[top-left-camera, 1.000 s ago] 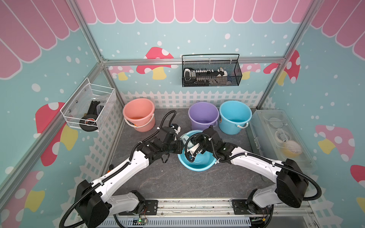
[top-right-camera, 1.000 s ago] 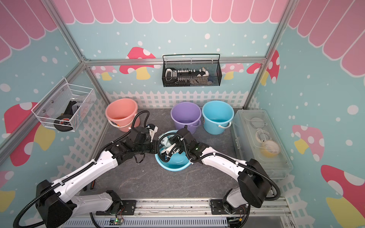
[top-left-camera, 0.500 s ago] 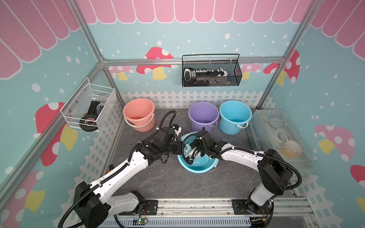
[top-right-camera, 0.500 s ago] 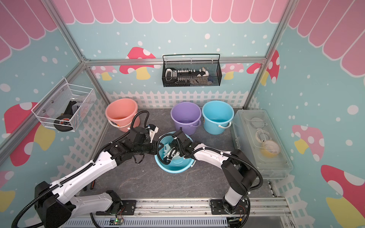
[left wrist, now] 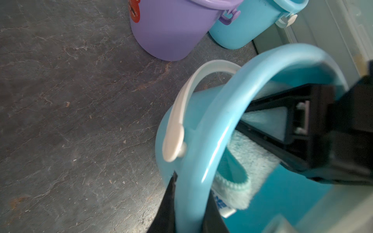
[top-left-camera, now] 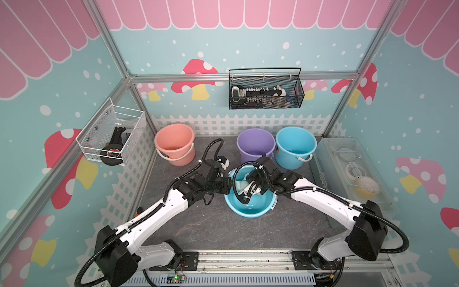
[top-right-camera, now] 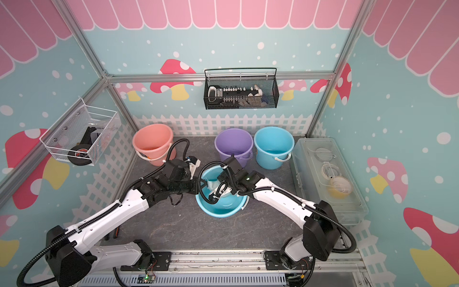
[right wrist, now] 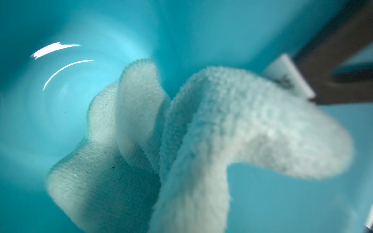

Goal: Wipe the inside of the bucket with a cloth
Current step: Wipe the dirt from the inside of the bucket.

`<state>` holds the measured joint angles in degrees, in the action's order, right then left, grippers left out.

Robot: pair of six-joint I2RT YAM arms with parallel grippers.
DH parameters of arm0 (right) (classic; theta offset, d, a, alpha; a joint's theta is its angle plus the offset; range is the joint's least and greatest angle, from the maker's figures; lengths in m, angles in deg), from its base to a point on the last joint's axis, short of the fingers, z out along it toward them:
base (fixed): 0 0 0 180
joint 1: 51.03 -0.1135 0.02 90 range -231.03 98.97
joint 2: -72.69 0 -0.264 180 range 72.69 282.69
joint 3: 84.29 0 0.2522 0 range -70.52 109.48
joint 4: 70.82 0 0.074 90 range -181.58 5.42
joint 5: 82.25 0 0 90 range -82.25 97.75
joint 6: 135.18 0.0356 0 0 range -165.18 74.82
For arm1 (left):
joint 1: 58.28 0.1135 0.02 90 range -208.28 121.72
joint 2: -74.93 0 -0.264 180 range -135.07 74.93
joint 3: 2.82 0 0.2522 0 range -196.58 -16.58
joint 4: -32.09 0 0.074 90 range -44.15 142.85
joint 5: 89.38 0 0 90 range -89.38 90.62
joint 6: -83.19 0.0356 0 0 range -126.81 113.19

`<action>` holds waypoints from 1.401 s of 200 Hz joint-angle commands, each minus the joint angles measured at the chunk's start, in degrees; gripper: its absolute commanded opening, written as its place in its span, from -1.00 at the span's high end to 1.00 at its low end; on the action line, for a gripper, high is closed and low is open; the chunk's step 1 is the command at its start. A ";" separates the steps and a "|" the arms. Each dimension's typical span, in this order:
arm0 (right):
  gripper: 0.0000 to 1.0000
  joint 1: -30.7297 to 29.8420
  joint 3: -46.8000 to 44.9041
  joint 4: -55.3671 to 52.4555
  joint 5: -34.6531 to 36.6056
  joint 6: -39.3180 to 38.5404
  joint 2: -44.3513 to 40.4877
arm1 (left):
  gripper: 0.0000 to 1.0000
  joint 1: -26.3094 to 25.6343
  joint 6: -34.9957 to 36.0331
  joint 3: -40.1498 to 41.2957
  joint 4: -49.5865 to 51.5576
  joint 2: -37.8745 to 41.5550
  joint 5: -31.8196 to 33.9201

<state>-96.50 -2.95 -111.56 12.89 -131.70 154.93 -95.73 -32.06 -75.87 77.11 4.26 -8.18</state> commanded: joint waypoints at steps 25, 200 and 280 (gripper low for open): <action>1.00 -1.26 1.97 -7.94 10.14 -1.35 -4.50 | 1.00 -0.09 -0.34 -2.54 -0.77 -0.52 -0.01; 1.00 -3.22 15.02 -45.75 -32.64 9.52 1.41 | 1.00 -0.22 -0.58 -3.31 0.52 -0.17 1.22; 1.00 -5.06 -1.29 3.99 -29.37 28.07 -3.02 | 1.00 -0.18 -0.94 -3.12 0.37 0.32 0.94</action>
<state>-101.03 0.63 -129.35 -20.74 -112.34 154.07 -96.14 -32.09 -76.74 79.52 3.14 -7.28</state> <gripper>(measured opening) 0.053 0.128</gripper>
